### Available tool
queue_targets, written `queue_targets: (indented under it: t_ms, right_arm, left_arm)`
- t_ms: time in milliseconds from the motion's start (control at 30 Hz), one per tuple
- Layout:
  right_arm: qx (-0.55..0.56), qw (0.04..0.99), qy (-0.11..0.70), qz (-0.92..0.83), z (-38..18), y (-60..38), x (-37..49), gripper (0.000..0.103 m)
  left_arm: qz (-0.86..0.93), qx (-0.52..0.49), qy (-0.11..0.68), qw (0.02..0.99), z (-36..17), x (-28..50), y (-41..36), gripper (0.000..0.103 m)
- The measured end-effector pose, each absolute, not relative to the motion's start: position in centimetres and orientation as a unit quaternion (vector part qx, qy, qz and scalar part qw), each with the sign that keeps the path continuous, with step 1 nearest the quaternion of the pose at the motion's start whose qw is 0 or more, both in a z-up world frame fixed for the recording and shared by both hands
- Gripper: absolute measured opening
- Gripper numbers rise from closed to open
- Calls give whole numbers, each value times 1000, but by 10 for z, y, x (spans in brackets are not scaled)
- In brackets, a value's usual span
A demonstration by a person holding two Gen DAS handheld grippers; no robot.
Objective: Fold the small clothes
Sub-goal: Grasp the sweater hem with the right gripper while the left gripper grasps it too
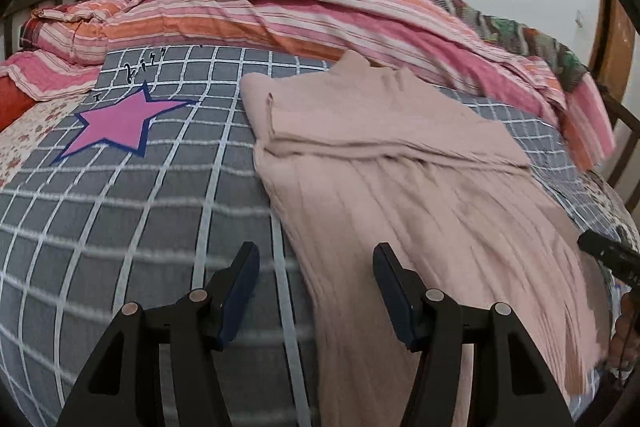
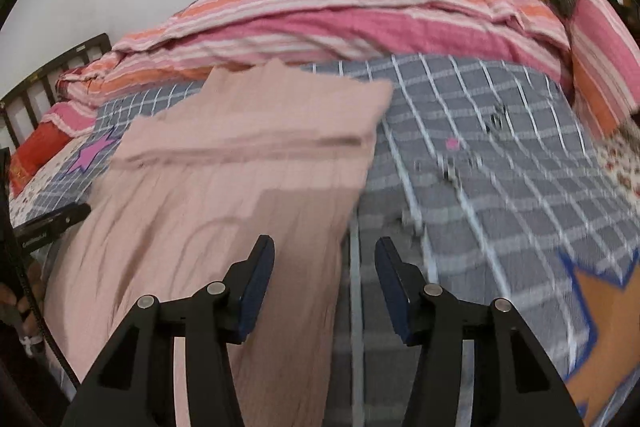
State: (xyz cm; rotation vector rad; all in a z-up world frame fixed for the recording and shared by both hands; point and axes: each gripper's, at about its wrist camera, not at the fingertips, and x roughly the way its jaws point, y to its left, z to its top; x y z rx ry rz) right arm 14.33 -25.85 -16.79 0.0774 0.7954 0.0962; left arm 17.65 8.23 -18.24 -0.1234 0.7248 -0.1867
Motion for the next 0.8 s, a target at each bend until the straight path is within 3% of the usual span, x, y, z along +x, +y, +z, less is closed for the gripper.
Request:
queue_targets:
  t_ms: [300,467,600,700,767,800]
  right_arm:
    - [54,918,388,67,-175,-251,62,51]
    - [48,917,389,70,-187,-247,36,34]
    - [62,917,386,78,-192,-249,32,32]
    - [76,915,387,85,-193,-248,39,25]
    - [69,914,388,92,-195,-244,41,8]
    - [60,917,384,91,-194,-243,40,6]
  left_arm:
    - [-136,-91,354,921,-190,100,87,56]
    - [-135,-87,363,918,-200,63,84,56]
    - [-132,-107,369,914,-207,51,87,54]
    - [-122,-113,374,912,-211,53,84,42]
    - [-122,-114,373,913,-211,54,83,16]
    - [-128,-117,371,912,-210,55,83,8]
